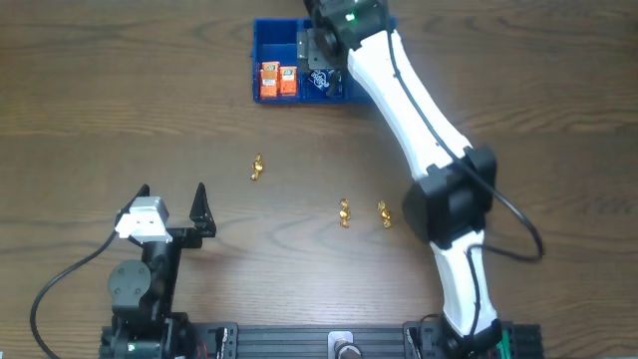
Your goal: Sort Candies Into Trays
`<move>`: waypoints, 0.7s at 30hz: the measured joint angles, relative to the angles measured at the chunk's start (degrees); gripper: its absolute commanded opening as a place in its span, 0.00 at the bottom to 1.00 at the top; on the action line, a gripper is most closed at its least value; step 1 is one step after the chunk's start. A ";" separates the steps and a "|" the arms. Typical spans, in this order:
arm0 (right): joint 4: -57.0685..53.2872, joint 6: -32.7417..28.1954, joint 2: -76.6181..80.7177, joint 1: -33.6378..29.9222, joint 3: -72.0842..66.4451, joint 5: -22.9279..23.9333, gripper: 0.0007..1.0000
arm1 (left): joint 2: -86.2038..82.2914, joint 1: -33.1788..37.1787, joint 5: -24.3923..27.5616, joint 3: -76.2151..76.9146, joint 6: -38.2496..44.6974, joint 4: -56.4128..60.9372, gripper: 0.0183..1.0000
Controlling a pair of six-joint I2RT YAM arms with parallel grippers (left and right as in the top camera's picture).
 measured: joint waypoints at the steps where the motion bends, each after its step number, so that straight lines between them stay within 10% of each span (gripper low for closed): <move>1: -3.04 0.42 -2.56 2.12 0.39 0.00 0.99 | -0.02 0.00 0.00 0.00 0.00 -0.02 1.00; 9: 5.86 9.75 -2.19 19.91 -18.73 -3.69 0.96 | -0.02 0.00 0.00 0.00 0.00 -0.02 1.00; 21: 13.44 20.79 8.48 21.07 -20.02 -6.73 0.88 | -0.02 0.00 0.00 0.00 0.00 0.00 1.00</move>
